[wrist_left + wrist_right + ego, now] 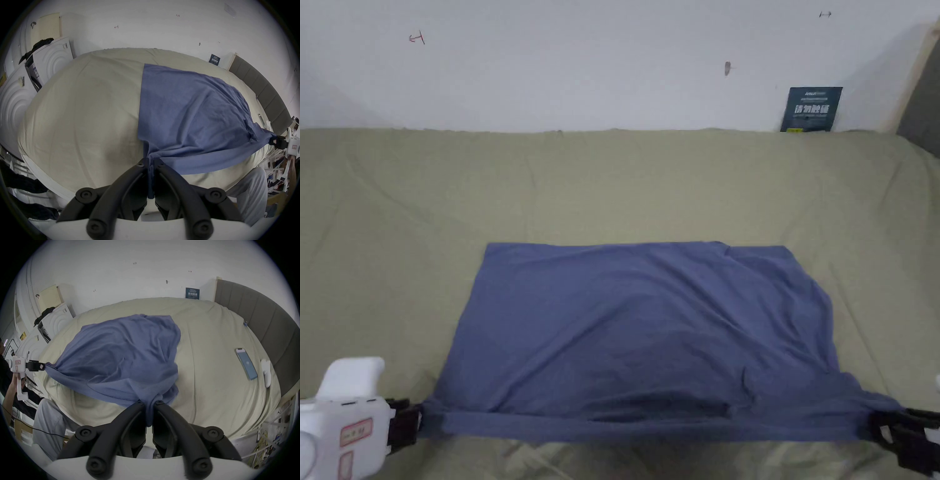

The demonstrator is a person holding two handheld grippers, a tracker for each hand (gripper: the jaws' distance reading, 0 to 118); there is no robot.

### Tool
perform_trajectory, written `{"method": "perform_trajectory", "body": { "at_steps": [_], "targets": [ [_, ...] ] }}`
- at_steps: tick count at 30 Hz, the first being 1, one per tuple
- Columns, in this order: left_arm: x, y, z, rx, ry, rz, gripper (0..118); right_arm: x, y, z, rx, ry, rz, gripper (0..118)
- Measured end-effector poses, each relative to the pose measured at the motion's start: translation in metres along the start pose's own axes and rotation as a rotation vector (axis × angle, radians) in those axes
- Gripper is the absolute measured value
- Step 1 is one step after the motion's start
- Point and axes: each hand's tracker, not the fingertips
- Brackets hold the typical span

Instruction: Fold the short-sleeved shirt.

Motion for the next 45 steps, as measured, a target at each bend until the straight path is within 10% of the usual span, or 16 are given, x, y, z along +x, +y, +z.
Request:
{"method": "perform_trajectory", "body": {
  "at_steps": [23,24,26,27,34,35,37,39,40,45],
  "targets": [
    [0.012,0.145,-0.149,-0.096,0.019,0.014,5,0.025,0.139,-0.163,-0.179,-0.090,-0.024,9],
    [0.011,0.145,-0.153,-0.100,0.010,0.023,16,0.026,0.139,-0.166,-0.196,-0.084,-0.051,20],
    [0.012,0.142,-0.154,-0.094,0.020,0.024,109,0.026,0.136,-0.163,-0.189,-0.118,-0.085,102],
    [0.012,0.139,-0.154,-0.101,0.043,0.028,118,0.028,0.132,-0.160,-0.182,-0.109,-0.082,118],
    [-0.003,0.101,-0.092,0.017,0.040,0.091,105,0.018,0.093,-0.099,-0.044,-0.094,-0.117,117],
    [-0.001,0.092,-0.082,0.036,0.045,0.091,95,0.015,0.084,-0.090,0.008,-0.090,-0.126,107],
    [0.000,0.066,-0.061,0.100,0.047,0.097,53,0.005,0.066,-0.069,0.066,-0.103,-0.121,50],
    [0.004,0.044,-0.046,0.141,0.050,0.094,37,-0.007,0.049,-0.059,0.142,-0.146,-0.110,35],
    [0.006,0.033,-0.041,0.156,0.064,0.100,0,-0.013,0.039,-0.052,0.190,-0.182,-0.097,1],
    [0.005,-0.002,-0.032,0.192,0.050,0.080,0,-0.034,0.007,-0.026,0.292,-0.186,-0.031,1]
  ]
}}
